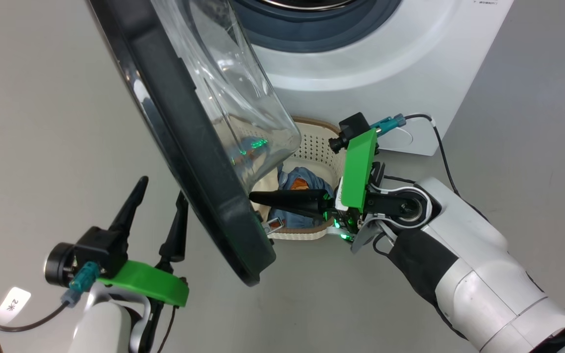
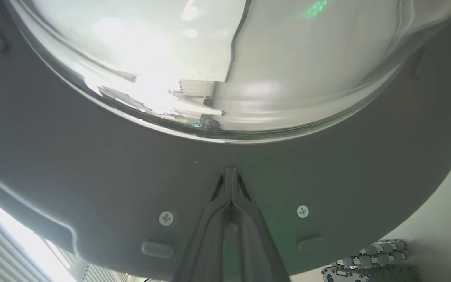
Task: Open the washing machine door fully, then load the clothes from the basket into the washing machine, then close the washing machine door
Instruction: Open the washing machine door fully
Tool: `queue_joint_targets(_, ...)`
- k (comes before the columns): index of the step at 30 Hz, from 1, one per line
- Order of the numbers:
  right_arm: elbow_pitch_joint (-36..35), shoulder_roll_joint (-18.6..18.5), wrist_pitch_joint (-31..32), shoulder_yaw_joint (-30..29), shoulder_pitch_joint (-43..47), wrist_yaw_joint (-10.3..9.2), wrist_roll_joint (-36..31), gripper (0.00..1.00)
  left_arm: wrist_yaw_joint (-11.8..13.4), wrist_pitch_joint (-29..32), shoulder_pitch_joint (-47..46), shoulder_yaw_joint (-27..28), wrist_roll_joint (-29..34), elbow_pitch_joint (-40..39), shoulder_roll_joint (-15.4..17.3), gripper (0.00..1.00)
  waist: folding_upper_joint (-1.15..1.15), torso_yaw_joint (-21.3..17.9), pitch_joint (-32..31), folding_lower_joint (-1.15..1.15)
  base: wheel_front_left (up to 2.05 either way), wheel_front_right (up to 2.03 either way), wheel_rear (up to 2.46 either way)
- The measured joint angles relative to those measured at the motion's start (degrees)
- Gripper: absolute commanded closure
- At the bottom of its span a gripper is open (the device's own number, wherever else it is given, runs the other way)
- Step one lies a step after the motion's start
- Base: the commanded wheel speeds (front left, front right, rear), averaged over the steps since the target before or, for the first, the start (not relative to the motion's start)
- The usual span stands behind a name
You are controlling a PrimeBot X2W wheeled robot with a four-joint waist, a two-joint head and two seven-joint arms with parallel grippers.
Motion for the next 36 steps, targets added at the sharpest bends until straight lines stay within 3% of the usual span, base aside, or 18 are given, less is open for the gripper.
queue_joint_targets(6, -1.1, -0.9, -4.0, 0.7, -1.1, 0.0, 1.5, 1.0, 0.0, 0.0, 0.0, 0.9, 0.0, 0.1, 0.0, 0.0, 0.0, -0.5, -0.4, 0.0, 0.0, 0.0, 0.0)
queue_joint_targets(8, -1.6, -1.9, -7.1, 0.6, -1.1, 0.0, 1.8, 0.52, 0.0, 0.0, 0.0, 1.2, 0.2, 0.1, 0.0, 0.0, 0.0, -0.8, -0.6, 0.0, 0.0, 0.0, 0.0)
queue_joint_targets(9, -1.9, -2.7, -9.1, 0.3, -1.1, 0.0, 1.9, 0.0, 0.0, 0.0, 0.0, 1.5, 0.4, 0.1, 0.0, 0.0, 0.0, -1.0, -0.7, 0.0, 0.0, 0.0, 0.0)
queue_joint_targets(17, -9.0, -9.2, -27.0, -2.2, -0.9, 0.0, -2.1, 0.0, 0.0, 0.0, 0.1, 3.1, 0.5, 0.1, 0.6, 0.0, 0.0, -3.0, -2.1, 0.0, 0.0, 0.0, 0.0)
queue_joint_targets(25, -19.1, -20.0, -47.2, -2.0, 6.7, 0.0, -20.6, 0.0, 0.0, 0.0, 2.7, 4.9, 0.6, -0.2, 1.4, 0.0, 0.0, -5.5, -3.4, 0.0, 0.0, 0.0, 0.0)
queue_joint_targets(30, -21.3, -21.3, -55.4, -2.7, 12.6, 0.0, -31.1, 0.0, 0.0, 0.0, 4.3, 5.4, 1.1, -1.1, 1.8, 0.0, 0.0, -7.5, -4.6, 0.0, 0.0, 0.0, 0.0)
queue_joint_targets(36, -22.1, -20.7, -58.3, -8.7, 20.0, 0.0, -42.2, 0.0, 0.0, 0.0, 6.4, 6.3, 1.1, -1.5, 2.2, 0.0, 0.0, -9.6, -6.5, 0.0, 0.0, 0.0, 0.0)
